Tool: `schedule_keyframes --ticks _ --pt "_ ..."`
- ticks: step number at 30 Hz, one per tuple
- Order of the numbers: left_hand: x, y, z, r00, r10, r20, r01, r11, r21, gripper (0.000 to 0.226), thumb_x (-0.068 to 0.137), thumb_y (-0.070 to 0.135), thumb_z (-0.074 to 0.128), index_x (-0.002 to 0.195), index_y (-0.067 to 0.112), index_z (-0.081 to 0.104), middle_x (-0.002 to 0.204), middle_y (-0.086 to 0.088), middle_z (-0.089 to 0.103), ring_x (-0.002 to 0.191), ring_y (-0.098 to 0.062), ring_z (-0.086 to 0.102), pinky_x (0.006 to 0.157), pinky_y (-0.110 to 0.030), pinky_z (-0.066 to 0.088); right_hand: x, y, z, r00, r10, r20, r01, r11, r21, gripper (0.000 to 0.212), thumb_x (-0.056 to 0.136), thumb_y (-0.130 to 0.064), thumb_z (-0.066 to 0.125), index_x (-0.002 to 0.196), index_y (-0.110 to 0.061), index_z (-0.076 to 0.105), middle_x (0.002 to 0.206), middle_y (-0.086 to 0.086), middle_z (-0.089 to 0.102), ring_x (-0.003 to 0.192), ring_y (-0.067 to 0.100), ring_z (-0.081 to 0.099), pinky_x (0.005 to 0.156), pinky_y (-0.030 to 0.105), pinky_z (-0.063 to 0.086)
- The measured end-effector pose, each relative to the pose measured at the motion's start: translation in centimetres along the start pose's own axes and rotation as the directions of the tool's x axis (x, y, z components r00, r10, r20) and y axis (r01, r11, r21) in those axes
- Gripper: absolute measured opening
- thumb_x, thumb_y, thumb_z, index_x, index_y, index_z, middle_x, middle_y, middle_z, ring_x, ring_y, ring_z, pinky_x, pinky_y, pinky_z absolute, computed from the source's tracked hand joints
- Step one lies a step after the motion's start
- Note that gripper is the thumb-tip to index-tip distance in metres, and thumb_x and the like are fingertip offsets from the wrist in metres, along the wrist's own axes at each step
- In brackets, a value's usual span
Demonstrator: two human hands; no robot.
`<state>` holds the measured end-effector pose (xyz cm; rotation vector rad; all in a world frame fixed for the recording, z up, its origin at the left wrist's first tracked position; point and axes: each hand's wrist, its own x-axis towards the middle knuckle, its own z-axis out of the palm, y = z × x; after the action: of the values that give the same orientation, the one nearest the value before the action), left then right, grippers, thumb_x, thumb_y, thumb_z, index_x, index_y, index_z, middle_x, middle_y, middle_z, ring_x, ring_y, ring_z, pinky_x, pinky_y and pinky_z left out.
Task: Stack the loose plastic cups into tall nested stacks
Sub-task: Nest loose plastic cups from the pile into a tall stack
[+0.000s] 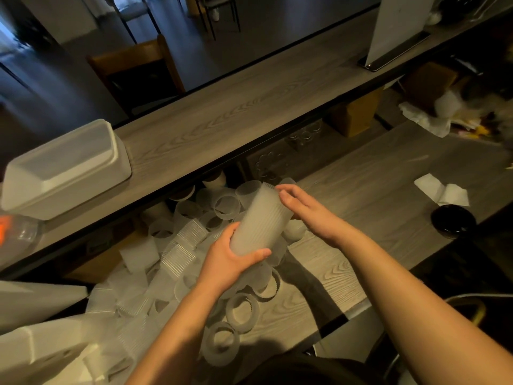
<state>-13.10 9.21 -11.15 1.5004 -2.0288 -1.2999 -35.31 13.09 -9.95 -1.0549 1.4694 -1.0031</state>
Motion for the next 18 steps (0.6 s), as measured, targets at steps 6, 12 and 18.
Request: schedule_keyframes --ticks 6,12,18 --pt "-0.5 -0.2 0.3 0.999 -0.033 0.003 0.033 0.999 -0.039 0.078 0.047 0.072 0.074 0.115 0.043 0.051 0.111 0.02 0.058 0.098 0.001 0.057 0.07 -0.02 0.047 1.4 1.9 -0.1 0.974 0.138 -0.178 -0.109 0.981 0.16 0.058 0.101 -0.059 0.032 0.14 -0.02 0.051 0.121 -0.007 0.058 0.113 0.008 0.055 0.091 0.026 0.047" --pt "-0.2 -0.6 0.2 0.998 -0.07 -0.01 0.068 0.993 -0.099 0.086 0.045 0.074 0.073 0.12 0.035 0.053 0.113 0.014 0.06 0.099 -0.006 0.06 0.072 -0.023 0.05 3.1 8.6 0.0 0.787 0.396 -0.473 -0.359 0.918 0.171 0.079 0.079 -0.073 0.06 0.124 -0.008 0.06 0.119 0.01 0.065 0.11 0.025 0.061 0.098 0.046 0.051" --pt "0.0 -0.8 -0.1 0.997 -0.08 -0.009 0.079 0.993 -0.087 0.087 0.045 0.074 0.071 0.12 0.036 0.049 0.112 0.016 0.057 0.098 -0.004 0.059 0.07 -0.022 0.049 4.8 10.3 1.9 0.717 0.468 -0.516 -0.454 0.876 0.163 0.101 0.073 -0.073 0.069 0.139 0.0 0.046 0.137 0.019 0.054 0.126 0.035 0.053 0.101 0.043 0.047"
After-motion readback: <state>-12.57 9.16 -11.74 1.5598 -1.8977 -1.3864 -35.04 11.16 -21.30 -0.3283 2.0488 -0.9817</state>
